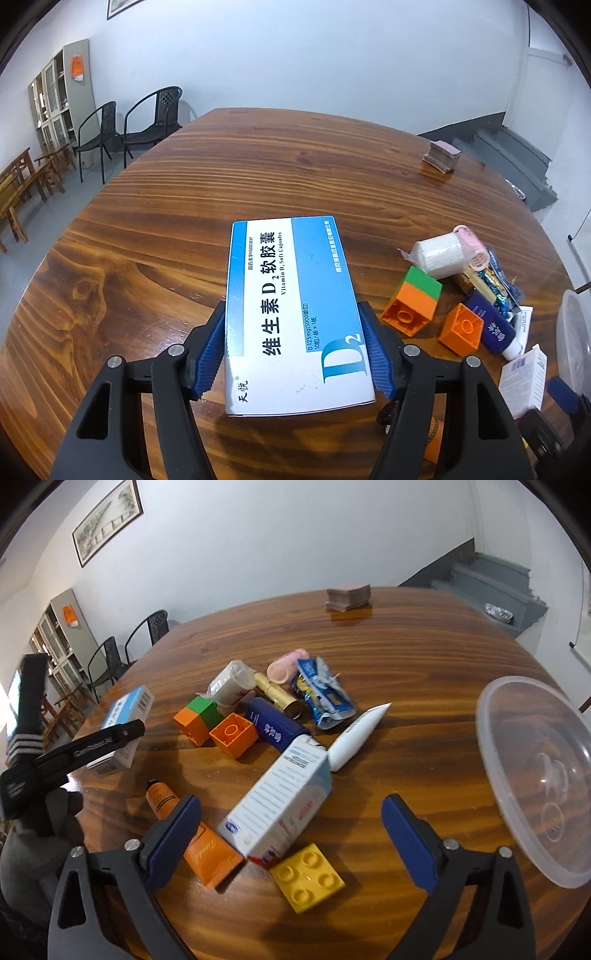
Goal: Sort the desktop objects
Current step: 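Lift the vitamin box with the left tool while the right tool grasps the small white box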
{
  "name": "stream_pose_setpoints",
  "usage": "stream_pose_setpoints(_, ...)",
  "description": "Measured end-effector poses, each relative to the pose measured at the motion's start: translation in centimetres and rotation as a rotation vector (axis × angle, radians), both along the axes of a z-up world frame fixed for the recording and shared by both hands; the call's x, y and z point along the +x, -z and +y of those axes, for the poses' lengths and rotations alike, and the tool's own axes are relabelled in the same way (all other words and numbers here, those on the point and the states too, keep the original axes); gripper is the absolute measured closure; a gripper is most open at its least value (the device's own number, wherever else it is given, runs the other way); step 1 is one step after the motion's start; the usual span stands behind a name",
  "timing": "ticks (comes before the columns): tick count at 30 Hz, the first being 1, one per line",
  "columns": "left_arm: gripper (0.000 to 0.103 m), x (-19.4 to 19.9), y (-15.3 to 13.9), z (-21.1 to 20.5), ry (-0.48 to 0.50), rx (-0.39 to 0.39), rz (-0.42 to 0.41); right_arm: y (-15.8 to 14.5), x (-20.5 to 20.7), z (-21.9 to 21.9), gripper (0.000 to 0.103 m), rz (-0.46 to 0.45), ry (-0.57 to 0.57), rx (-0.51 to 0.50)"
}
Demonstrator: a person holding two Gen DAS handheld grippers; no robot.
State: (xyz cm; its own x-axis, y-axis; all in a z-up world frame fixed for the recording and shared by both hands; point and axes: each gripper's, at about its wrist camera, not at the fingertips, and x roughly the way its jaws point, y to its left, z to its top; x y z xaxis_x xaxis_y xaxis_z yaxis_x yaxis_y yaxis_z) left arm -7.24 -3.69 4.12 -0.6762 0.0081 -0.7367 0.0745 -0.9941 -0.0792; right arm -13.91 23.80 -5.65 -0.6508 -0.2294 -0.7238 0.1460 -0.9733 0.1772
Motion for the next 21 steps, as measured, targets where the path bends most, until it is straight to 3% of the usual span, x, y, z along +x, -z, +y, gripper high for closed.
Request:
stream_pose_setpoints(3,0.033,0.5,-0.3,0.2,0.012,0.009,0.009,0.5,-1.1,-0.6,0.015,-0.022,0.006,0.035)
stream_pose_setpoints(15,0.033,1.9,-0.6,1.4,0.069,0.014,0.031,2.0,-1.5,0.3,0.074,-0.054,0.016,0.083)
stream_pose_setpoints(21,0.033,2.1,-0.9,2.1,0.090,0.003,0.044,1.4,-0.5,0.4,0.075,-0.017,-0.004,0.062)
